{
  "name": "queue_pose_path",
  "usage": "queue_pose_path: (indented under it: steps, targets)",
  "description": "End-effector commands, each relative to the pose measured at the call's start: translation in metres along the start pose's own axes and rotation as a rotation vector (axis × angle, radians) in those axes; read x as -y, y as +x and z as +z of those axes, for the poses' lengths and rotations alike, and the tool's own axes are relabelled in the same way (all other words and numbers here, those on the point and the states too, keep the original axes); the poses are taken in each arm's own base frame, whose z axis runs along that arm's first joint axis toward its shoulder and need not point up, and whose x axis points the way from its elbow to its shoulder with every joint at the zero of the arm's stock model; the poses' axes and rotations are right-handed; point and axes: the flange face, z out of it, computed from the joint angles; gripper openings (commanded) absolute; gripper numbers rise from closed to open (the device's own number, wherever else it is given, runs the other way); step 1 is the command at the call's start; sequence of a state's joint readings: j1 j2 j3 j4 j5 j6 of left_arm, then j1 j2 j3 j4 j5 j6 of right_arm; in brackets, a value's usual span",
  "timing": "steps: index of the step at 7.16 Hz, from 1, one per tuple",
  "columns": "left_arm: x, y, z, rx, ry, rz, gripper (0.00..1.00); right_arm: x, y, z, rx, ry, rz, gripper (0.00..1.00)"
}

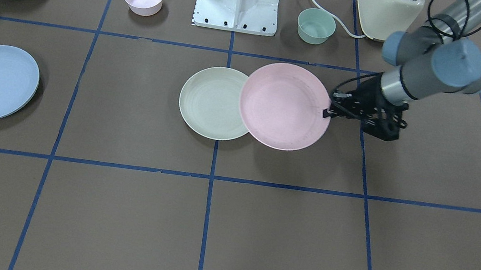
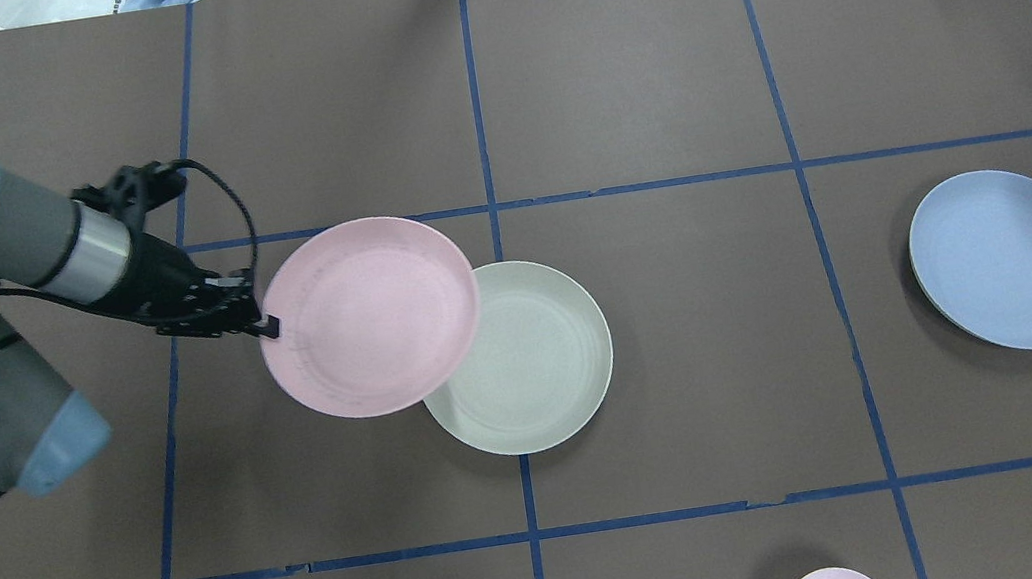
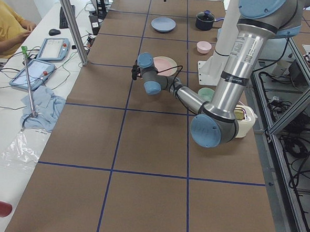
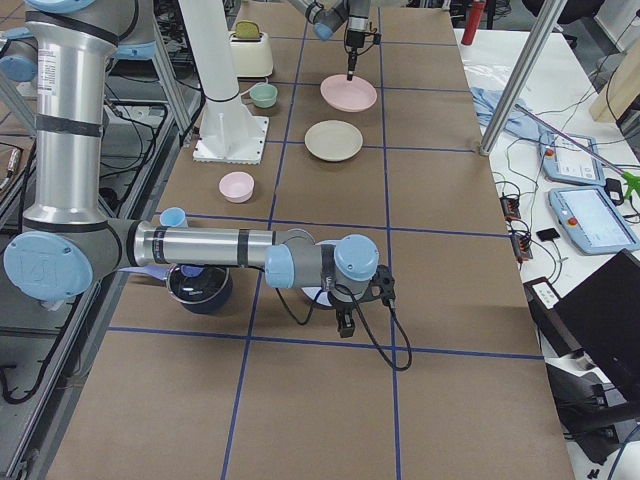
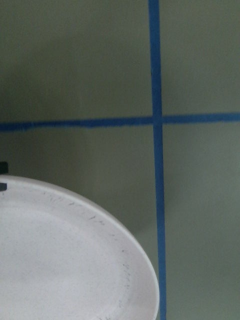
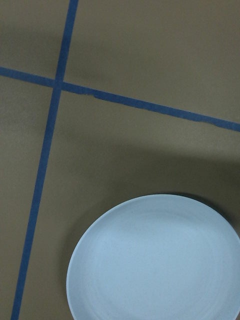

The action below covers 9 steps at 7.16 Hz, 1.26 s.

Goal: Stack three plates with pink and blue
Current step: 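Carry the pink plate with the left gripper onto the cream plate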

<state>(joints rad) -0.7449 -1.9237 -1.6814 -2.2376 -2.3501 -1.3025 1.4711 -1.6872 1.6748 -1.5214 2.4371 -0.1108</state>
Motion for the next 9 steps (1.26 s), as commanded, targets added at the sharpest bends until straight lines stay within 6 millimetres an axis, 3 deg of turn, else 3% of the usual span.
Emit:
queue_pose_path:
  steps: [1,4,8,9]
  targets:
    - [-0.030,0.066,0.052,-0.025,0.012,-0.002,0.00,0.000,-0.001,0.000,0.004,-0.001,-0.001,1.00]
    - [-0.043,0.074,0.071,-0.017,0.029,0.014,0.00,0.000,-0.001,0.002,0.006,-0.004,-0.001,1.00]
    - [-0.027,0.079,0.090,0.007,0.064,0.006,0.00,0.001,-0.003,0.002,0.016,-0.003,-0.003,1.00]
    - [-0.027,0.086,0.088,-0.004,0.066,0.010,0.50,0.001,-0.003,0.002,0.016,-0.003,-0.003,1.00]
